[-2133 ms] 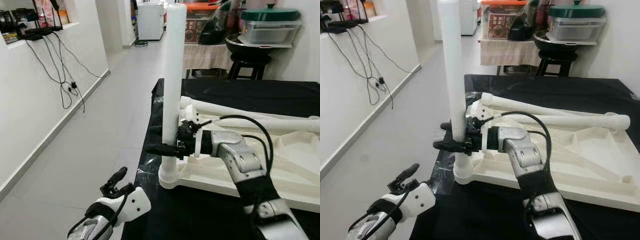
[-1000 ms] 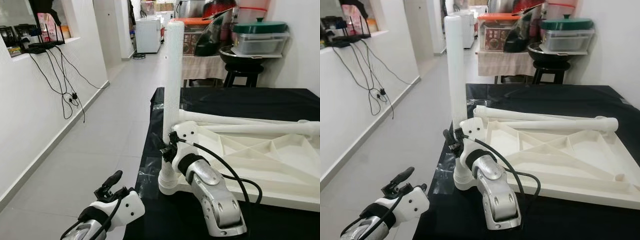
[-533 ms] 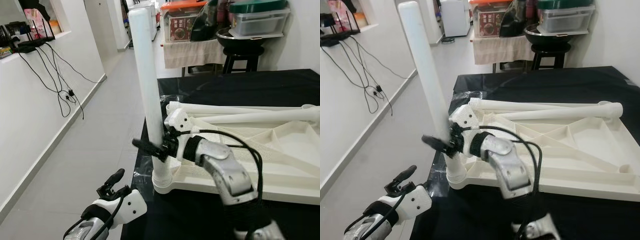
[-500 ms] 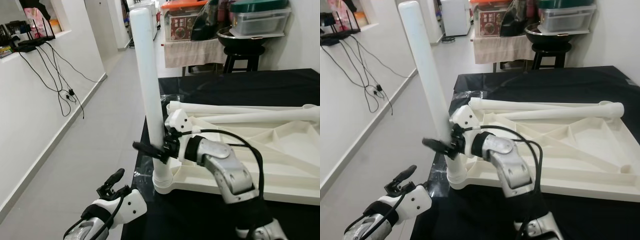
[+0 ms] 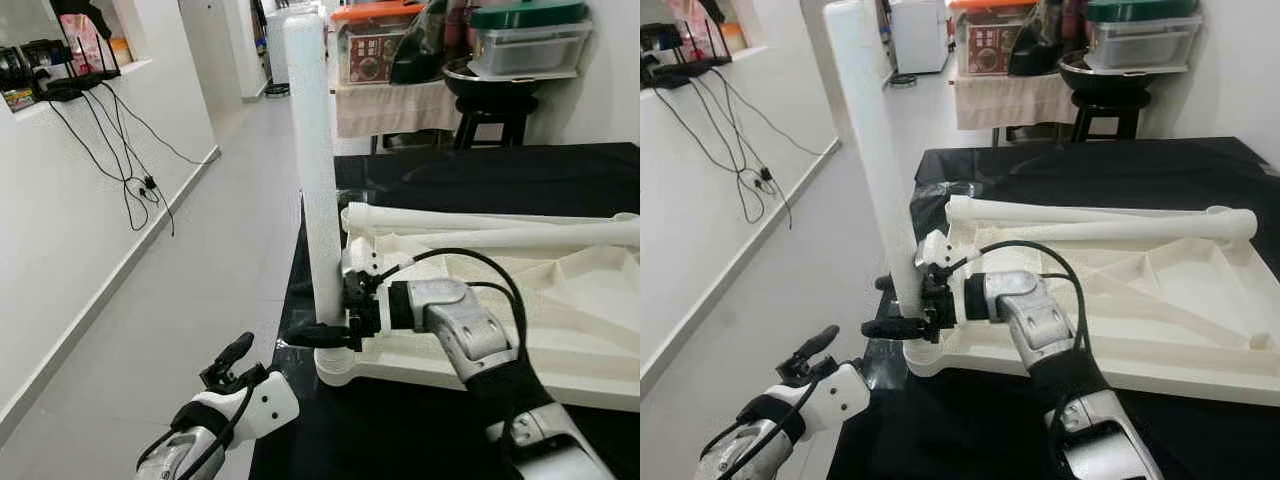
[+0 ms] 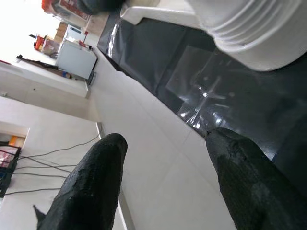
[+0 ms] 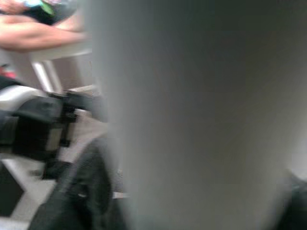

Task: Building children table

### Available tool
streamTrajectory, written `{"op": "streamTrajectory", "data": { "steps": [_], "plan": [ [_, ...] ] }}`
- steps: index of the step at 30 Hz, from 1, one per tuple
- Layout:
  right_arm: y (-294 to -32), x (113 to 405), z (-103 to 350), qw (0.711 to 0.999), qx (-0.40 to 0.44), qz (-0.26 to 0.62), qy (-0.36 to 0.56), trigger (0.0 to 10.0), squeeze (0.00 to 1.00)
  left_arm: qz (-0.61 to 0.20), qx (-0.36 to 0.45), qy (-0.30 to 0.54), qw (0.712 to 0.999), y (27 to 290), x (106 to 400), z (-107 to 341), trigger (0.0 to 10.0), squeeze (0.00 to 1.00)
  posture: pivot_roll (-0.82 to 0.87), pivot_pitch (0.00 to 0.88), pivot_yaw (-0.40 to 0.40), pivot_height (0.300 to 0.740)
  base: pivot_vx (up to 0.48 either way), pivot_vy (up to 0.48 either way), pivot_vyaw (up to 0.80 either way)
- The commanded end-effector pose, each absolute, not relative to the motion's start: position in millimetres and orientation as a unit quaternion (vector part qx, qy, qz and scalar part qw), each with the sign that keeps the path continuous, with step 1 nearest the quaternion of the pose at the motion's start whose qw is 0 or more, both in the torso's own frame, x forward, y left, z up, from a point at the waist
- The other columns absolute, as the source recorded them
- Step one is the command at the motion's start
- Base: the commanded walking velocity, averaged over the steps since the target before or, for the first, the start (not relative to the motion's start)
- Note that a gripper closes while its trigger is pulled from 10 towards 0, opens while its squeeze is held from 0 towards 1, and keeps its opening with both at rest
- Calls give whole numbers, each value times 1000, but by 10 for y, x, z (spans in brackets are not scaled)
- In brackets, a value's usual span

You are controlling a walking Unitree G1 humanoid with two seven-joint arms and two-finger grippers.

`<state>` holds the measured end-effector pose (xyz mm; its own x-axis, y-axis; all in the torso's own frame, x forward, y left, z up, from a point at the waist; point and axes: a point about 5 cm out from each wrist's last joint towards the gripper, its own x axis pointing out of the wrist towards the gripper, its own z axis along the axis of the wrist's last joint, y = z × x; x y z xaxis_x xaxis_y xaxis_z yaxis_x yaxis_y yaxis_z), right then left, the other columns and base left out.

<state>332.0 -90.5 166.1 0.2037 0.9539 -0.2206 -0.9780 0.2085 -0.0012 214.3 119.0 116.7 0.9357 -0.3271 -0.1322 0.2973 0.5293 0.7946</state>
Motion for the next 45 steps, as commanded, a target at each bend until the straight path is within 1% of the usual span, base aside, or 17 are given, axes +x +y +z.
{"op": "streamTrajectory", "data": {
  "steps": [1, 6, 9, 11, 12, 13, 14, 19, 26, 27, 29, 30, 33, 36, 37, 38, 45],
  "plan": [
    [-819, 3348, 1601, 781, -80, 613, 92, 0, 0, -174, 459, -12, 871, 1197, 2163, 1150, 10000, 0, -57, 0, 45, 740, 0, 0, 0],
    [-802, 3400, 1383, 817, -82, 557, 125, 0, 0, -175, 459, -12, 871, 1180, 2172, 1143, 10000, 0, -34, 0, 30, 740, 0, 0, 0],
    [-703, 3383, 1264, 871, -63, 467, 138, 0, 0, -174, 459, -11, 871, 1177, 2170, 1140, 10000, 0, -20, 0, 19, 740, 0, 0, 0],
    [-692, 3378, 1250, 882, -61, 446, 139, 0, 0, -174, 459, -11, 871, 1177, 2169, 1138, 10000, 0, -20, 0, 19, 740, 0, 0, 0],
    [-707, 3393, 1269, 936, -28, 327, 125, 0, 0, -174, 459, -11, 871, 1179, 2163, 1139, 10000, 0, -9, 0, 4, 740, 0, 0, 0],
    [-707, 3393, 1269, 936, -28, 327, 125, 0, 0, -174, 459, -11, 871, 1179, 2163, 1139, 10000, 0, -9, 0, 4, 740, 0, 0, 0],
    [-752, 3221, 1281, 980, -2, 184, 79, 0, 0, -175, 460, -11, 871, 1178, 2154, 1144, 10000, 0, 2, 0, -4, 740, 0, 0, 0],
    [-663, 3043, 1225, 986, -1, 152, 74, 0, 0, -175, 461, -11, 870, 1187, 2155, 1149, 10000, 0, -4, 0, 12, 740, 0, 0, 0],
    [-667, 3122, 1320, 988, -32, 146, 49, 0, 0, -175, 462, -12, 869, 1176, 2147, 1155, 10000, 0, 16, 0, -4, 740, 0, 0, 0],
    [-659, 3111, 1332, 989, -31, 135, 51, 10000, 0, -174, 462, -12, 869, 1175, 2144, 1157, 10000, 0, 16, 0, -4, 740, 0, 0, 0],
    [-589, 3082, 1365, 985, 2, 167, 51, 10000, 0, -175, 463, -12, 869, 1170, 2142, 1161, 10000, 0, 17, 0, 2, 740, 0, 0, 0],
    [-561, 3110, 1382, 978, 15, 201, 51, 10000, 1000, -175, 463, -13, 869, 1163, 2145, 1162, 10000, 0, 27, 0, -6, 740, 0, 0, 0],
    [-558, 3233, 1490, 962, 17, 272, 28, 10000, 1000, -175, 464, -13, 868, 1144, 2156, 1161, 10000, 0, 39, 0, -10, 740, 0, 0, 0],
    [-563, 3253, 1516, 959, 14, 281, 21, 10000, 1000, -175, 464, -13, 868, 1141, 2158, 1160, 10000, 0, 39, 0, -10, 740, 0, 0, 0],
    [-573, 3309, 1564, 948, 5, 317, 13, 10000, 812, -175, 465, -13, 868, 1135, 2164, 1156, 10000, 0, 45, 0, -13, 740, 0, 0, 0],
    [-575, 3359, 1596, 930, -8, 368, 11, 10000, 0, -175, 465, -13, 868, 1126, 2172, 1150, 10000, 0, 51, 0, -18, 740, 0, 0, 0],
    [-595, 3463, 1561, 840, -65, 536, 53, 10000, 0, -174, 466, -11, 867, 1099, 2196, 1127, 10000, 0, 84, 0, -33, 740, 0, 0, 0]
  ]
}}
